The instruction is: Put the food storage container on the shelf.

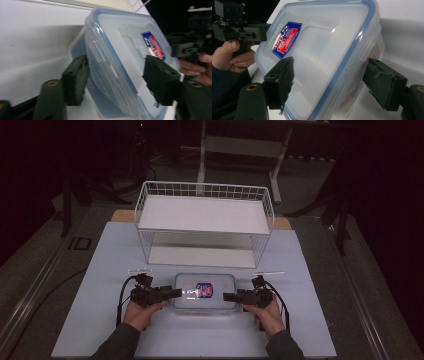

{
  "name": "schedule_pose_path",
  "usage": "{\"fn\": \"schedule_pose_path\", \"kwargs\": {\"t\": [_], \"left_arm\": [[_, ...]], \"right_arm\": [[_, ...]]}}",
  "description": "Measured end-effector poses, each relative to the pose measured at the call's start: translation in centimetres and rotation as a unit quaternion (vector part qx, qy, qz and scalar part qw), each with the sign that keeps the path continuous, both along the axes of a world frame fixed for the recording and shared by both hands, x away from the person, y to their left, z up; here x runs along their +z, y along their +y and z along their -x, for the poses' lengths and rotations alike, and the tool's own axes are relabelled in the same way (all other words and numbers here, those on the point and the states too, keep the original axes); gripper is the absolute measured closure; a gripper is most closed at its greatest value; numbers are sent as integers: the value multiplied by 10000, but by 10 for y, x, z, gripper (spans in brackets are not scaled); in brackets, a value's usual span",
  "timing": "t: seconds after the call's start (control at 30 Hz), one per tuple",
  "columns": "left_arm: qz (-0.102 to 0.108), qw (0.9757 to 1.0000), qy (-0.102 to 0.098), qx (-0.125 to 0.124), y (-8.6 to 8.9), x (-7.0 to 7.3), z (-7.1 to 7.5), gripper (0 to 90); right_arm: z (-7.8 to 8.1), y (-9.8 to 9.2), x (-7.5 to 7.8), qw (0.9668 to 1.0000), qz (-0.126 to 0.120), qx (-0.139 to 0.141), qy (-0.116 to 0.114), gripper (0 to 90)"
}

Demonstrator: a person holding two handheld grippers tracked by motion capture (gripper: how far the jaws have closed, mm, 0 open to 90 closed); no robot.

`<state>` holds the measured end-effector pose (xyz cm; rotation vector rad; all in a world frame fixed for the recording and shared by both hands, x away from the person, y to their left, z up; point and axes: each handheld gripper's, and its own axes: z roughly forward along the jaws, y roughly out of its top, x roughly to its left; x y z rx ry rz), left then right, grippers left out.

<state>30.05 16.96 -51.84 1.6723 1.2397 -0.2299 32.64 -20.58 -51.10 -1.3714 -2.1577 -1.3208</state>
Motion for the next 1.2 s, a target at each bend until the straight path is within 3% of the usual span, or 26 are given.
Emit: {"fn": "schedule_pose_path", "kwargs": {"t": [0.13, 0.3, 0.33, 0.57, 0.83, 0.93, 1.2], "left_arm": [[83, 9999, 140, -21, 1, -1, -1, 386], [217, 9993, 295, -114, 3, -1, 1, 397], [330, 9988, 345, -146, 4, -2, 2, 405], [176, 9993, 132, -303, 2, 5, 14, 446], [76, 9992, -29, -386, 2, 10, 24, 475], [40, 9992, -32, -394, 2, 11, 26, 478], [-169, 9993, -105, -316, -2, 16, 33, 476]], "right_arm": [[0, -4, -2, 9996, -161, -110, 179, 310], [2, -8, -1, 9994, -268, -137, 190, 369], [3, -9, 0, 9993, -285, -141, 207, 380], [17, -14, 6, 9994, -324, -140, -16, 454], [27, -21, 7, 9987, -504, -25, -97, 516], [30, -19, 9, 9990, -378, 20, -249, 509], [35, -15, 16, 9993, -127, 29, -352, 506]]}}
